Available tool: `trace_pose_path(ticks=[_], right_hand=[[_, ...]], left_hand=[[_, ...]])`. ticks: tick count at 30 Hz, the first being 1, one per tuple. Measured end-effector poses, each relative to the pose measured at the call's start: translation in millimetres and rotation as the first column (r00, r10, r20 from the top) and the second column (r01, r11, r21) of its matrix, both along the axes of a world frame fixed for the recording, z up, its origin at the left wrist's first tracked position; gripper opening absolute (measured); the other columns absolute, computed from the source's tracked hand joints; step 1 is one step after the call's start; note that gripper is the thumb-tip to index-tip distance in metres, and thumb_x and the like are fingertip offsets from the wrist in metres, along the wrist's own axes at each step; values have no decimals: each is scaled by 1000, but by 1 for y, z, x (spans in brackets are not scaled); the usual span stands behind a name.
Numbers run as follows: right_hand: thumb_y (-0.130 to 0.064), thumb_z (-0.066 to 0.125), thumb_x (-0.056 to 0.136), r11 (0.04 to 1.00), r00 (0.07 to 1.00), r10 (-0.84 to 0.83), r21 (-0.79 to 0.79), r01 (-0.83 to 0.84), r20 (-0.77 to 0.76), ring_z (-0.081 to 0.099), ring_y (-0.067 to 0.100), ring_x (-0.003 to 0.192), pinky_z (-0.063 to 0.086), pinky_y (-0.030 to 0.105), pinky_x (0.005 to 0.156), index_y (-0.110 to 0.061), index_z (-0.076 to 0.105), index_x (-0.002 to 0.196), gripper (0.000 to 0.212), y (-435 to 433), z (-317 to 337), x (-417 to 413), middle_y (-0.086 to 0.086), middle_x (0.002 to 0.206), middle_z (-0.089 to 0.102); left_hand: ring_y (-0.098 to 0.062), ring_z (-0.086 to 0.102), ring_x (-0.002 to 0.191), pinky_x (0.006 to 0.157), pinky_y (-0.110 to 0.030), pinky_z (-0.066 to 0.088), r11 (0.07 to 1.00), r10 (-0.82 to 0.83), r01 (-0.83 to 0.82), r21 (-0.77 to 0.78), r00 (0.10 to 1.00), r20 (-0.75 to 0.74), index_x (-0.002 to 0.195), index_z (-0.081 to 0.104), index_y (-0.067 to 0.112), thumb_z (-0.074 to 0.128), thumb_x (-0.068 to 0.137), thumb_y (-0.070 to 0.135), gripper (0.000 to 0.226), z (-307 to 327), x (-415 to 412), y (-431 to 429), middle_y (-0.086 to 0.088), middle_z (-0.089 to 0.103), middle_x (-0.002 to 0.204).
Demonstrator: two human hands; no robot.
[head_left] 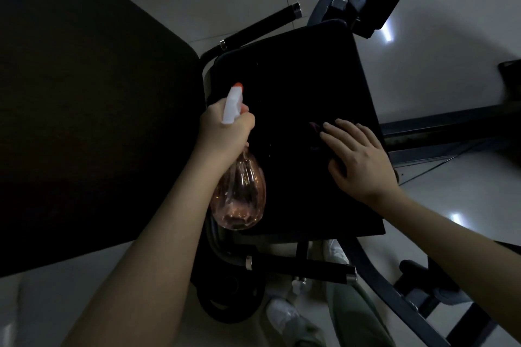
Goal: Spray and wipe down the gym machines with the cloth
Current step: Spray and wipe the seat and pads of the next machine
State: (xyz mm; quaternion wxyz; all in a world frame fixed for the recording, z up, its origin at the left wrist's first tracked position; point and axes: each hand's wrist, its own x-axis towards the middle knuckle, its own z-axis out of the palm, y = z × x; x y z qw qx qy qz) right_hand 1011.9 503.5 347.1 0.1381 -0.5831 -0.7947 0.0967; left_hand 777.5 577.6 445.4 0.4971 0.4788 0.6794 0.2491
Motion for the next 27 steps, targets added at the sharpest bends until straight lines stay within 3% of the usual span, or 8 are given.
trace_pose_path(ticks=[6, 9, 11, 16, 23, 27], right_hand=[[-31, 43, 87, 1000, 1000, -5, -11, 5, 23, 35, 24, 136, 27, 44, 111, -11, 55, 130, 49, 1, 3, -1, 6, 141, 49], [-30, 43, 87, 1000, 1000, -4, -14, 4, 20, 35, 24, 136, 27, 44, 111, -10, 55, 130, 49, 1, 2, -1, 7, 141, 49], [-30, 43, 87, 1000, 1000, -4, -19, 4, 20, 34, 24, 136, 26, 44, 111, -10, 55, 130, 49, 0, 3, -1, 7, 141, 49], [-31, 42, 89, 999, 999, -5, -47, 7, 38, 32, 24, 137, 23, 43, 113, -11, 53, 132, 49, 0, 3, -2, 7, 142, 47], [-29, 31, 91, 995, 999, 17, -96, -14, 39, 29, 31, 139, 17, 45, 115, -5, 45, 138, 55, 35, 8, -9, 13, 146, 40], [-30, 28, 98, 968, 977, -186, -153, 201, 103, 8, 27, 146, 4, 43, 117, -7, 23, 148, 55, 115, 11, -38, 10, 157, 17]], left_hand=[[-6, 58, 72, 79, -43, 57, 985, 83, -77, 152, 996, -35, 96, 56, 16, 55, 89, 7, 11, 4, -5, 18, 3, 56, 84], [-3, 59, 74, 74, -28, 58, 967, 134, -125, 224, 991, -25, 117, 54, 4, 53, 90, 5, 27, -2, -4, 19, 6, 55, 89], [-1, 60, 74, 73, -24, 56, 955, 147, -132, 264, 988, -39, 121, 52, 2, 52, 88, 1, 33, -9, -3, 12, 7, 54, 91], [-20, 62, 88, 84, -48, 56, 899, 203, -162, 406, 977, -60, 115, 55, 1, 50, 80, 8, 37, -18, 3, 3, 1, 58, 94], [-22, 62, 93, 84, -47, 55, 870, 206, -121, 478, 970, -130, 121, 55, -2, 47, 77, 9, 46, -23, 2, -3, -6, 61, 100], [-18, 61, 92, 82, -48, 56, 872, 239, -160, 463, 964, -117, 112, 58, 3, 47, 74, 9, 40, -26, 3, -2, 3, 59, 96]])
